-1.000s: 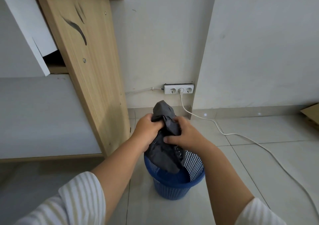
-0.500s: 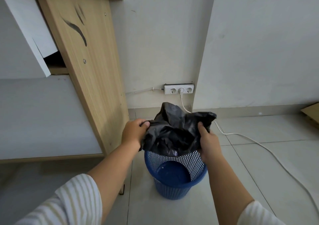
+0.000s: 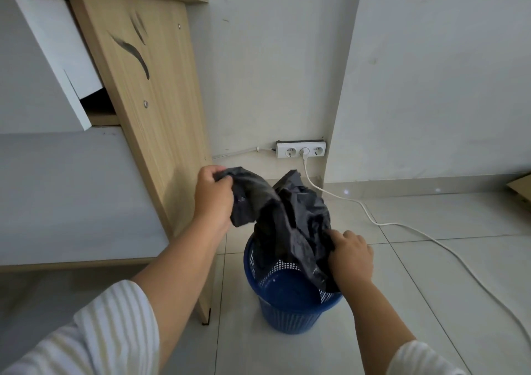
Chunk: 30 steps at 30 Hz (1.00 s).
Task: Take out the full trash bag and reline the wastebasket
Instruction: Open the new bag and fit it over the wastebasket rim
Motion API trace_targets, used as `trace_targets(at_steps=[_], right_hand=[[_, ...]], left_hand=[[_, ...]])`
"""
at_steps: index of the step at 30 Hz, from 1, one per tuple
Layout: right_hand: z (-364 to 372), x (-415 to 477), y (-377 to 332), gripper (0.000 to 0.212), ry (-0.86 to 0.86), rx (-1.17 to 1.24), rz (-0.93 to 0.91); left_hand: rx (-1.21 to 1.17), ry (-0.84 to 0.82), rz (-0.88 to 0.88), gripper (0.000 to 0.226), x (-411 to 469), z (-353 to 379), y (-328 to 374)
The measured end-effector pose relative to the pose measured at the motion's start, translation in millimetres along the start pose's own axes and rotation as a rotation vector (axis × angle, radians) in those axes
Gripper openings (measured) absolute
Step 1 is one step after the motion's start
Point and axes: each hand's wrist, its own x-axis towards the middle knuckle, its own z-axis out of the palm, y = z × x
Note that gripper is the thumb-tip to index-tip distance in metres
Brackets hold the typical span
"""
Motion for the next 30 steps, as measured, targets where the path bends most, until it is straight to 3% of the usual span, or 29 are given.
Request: trace_targets(at_steps=[4, 5, 7, 9, 12, 15, 17, 18, 21, 23, 27, 30], right_hand=[[-9, 5, -5, 0.042, -0.55, 0.083, -0.123], [-13, 8, -5, 0.035, -0.532, 0.158, -0.192], [-24, 22, -6, 0.012, -0.248, 0.356, -0.227], [-49, 27, -14, 0.008, -0.098, 0.618, -0.007], [-74, 25, -30, 0.032, -0.193, 1.09, 0.028], [-89, 15, -49, 0.028, -0.456, 1.362, -0.083], [-86, 15, -56, 0.027, -0.429, 1.321, -0.148], [-84, 16, -58, 0.028, -0.33, 1.235, -0.149], [-73, 17, -59, 0.026, -0.079, 1.188, -0.001], [-73, 14, -58, 0.026, -0.111, 1.344, 0.068], [-82, 9, -56, 0.027, -0.295, 1.624, 0.051], [-85, 6, -54, 0.021, -0.411, 1.601, -0.046]], left_hand=[[0.038, -0.216, -0.038, 0.031, -11, 6, -2], [0.094, -0.24, -0.019, 0.033, -14, 6, -3], [0.184, -0.284, 0.024, 0.039, -20, 8, -2], [0.179, -0.351, 0.032, 0.048, -25, 11, -3], [0.146, -0.502, 0.039, 0.06, -36, 17, -4], [0.033, -0.632, -0.031, 0.065, -47, 22, -7], [-0.159, -0.684, -0.145, 0.058, -51, 22, -9], [-0.268, -0.675, -0.211, 0.051, -51, 23, -9], [-0.329, -0.471, -0.356, 0.023, -48, 28, -13], [-0.172, -0.364, -0.467, 0.018, -45, 31, -18], [-0.035, -0.493, -0.667, 0.051, -34, 33, -22], [0.039, -0.515, -0.669, 0.036, -29, 39, -19]])
